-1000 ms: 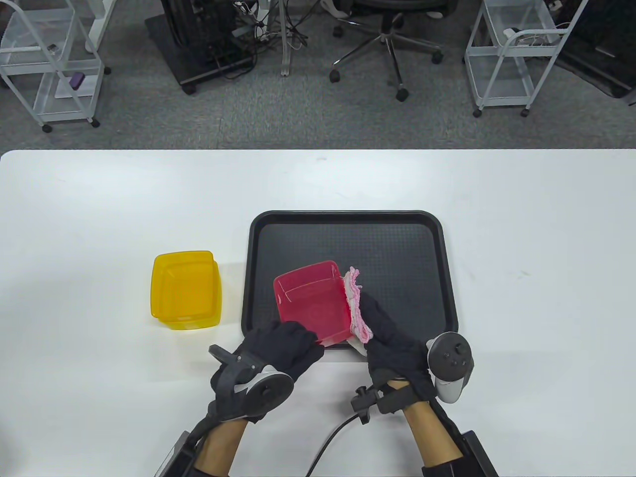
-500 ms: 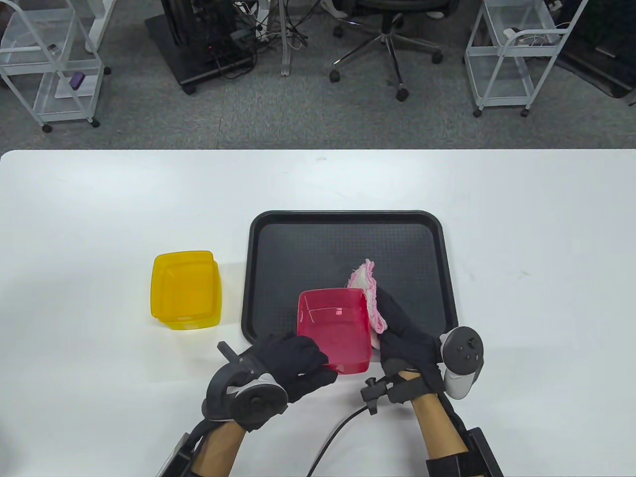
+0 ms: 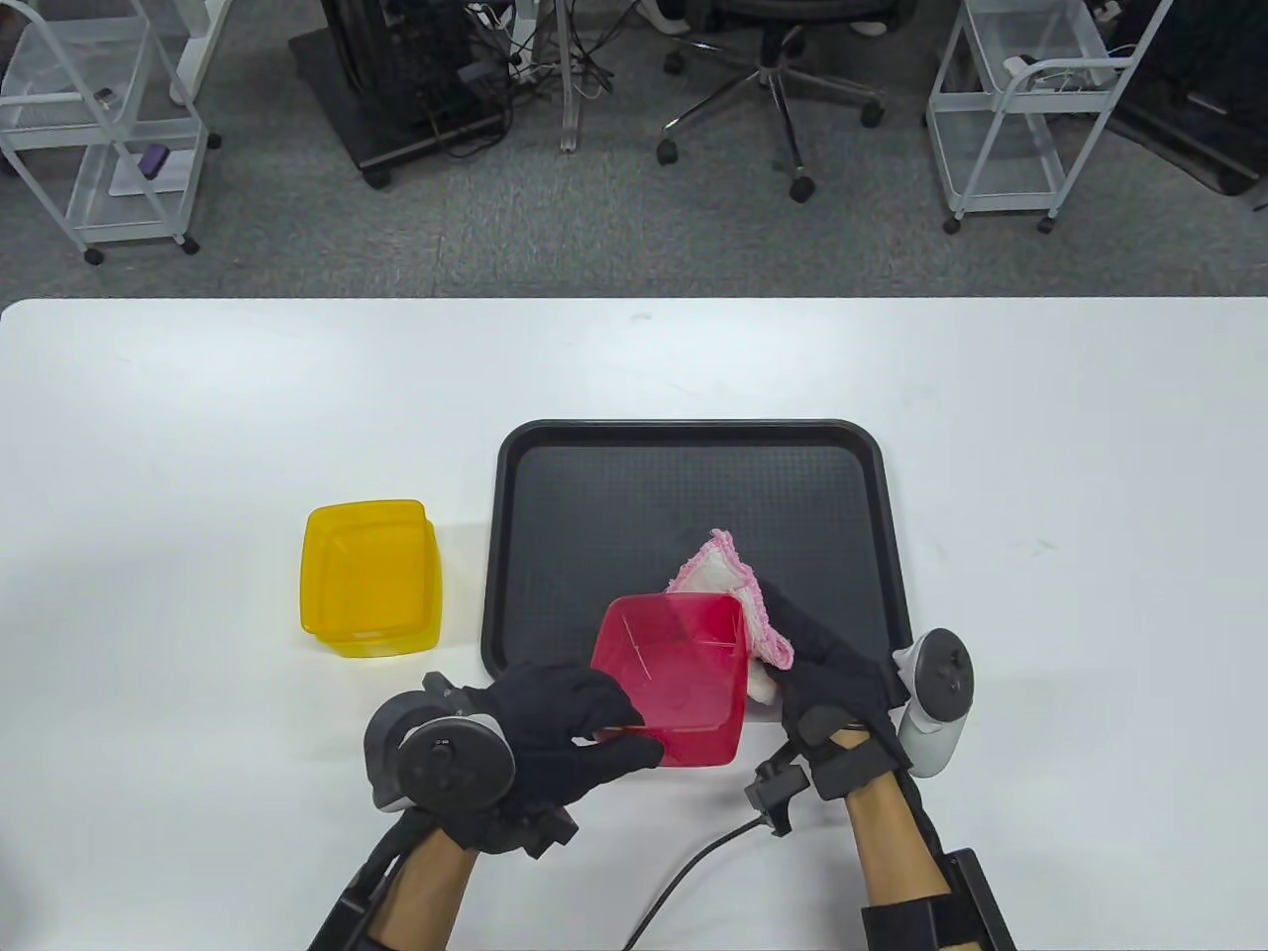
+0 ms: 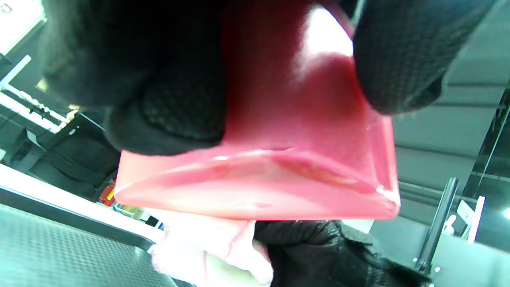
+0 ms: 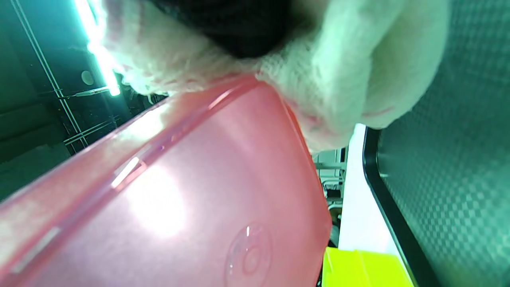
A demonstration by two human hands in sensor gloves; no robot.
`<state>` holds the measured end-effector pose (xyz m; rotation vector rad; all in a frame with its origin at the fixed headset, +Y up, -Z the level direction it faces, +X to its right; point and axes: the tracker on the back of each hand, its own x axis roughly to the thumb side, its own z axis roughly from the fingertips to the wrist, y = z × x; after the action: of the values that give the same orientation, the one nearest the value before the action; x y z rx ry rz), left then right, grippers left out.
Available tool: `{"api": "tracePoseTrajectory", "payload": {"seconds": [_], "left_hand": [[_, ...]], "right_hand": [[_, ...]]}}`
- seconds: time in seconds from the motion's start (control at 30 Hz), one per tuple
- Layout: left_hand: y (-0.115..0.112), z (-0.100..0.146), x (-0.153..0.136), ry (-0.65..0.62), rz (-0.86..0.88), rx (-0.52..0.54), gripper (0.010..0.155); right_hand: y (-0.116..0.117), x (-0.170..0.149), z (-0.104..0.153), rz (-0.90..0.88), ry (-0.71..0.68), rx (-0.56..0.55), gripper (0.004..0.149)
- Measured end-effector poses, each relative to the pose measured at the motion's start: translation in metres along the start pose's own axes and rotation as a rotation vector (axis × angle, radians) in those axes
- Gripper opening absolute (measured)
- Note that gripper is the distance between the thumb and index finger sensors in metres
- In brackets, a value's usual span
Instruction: Wipe plastic food containers with dish cloth
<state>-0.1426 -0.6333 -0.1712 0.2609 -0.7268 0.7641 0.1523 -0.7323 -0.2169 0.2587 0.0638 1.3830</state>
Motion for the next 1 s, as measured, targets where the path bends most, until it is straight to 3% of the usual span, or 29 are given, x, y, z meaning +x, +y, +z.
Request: {"api": "tracePoseTrajectory", "payload": {"seconds": [0.23,0.57,0.83,1.0], "left_hand": [[0.005,0.001,-0.008,0.023,0.181,0.037,0.041],[-0.004,-0.002,-0.002,-0.002,0.334,0.036,0.042],[-0.011,0.000,-0.003,-0.013,0.531,0.011,0.044],[-0.012,-0.002,0.000,-0.021,0.563,0.027,0.048]], "right_hand": [[0.003,-0.005,-0.003,-0.194,0.020,0.142,0.047],[0.030,-0.021,-0.007,-0.195,0.092,0.204,0.047],[0.049,-0.019,-0.005,-0.281,0.008,0.236,0.045],[0.070,-0.013,0.000,-0.329,-0.015,0.352,0.045]]}}
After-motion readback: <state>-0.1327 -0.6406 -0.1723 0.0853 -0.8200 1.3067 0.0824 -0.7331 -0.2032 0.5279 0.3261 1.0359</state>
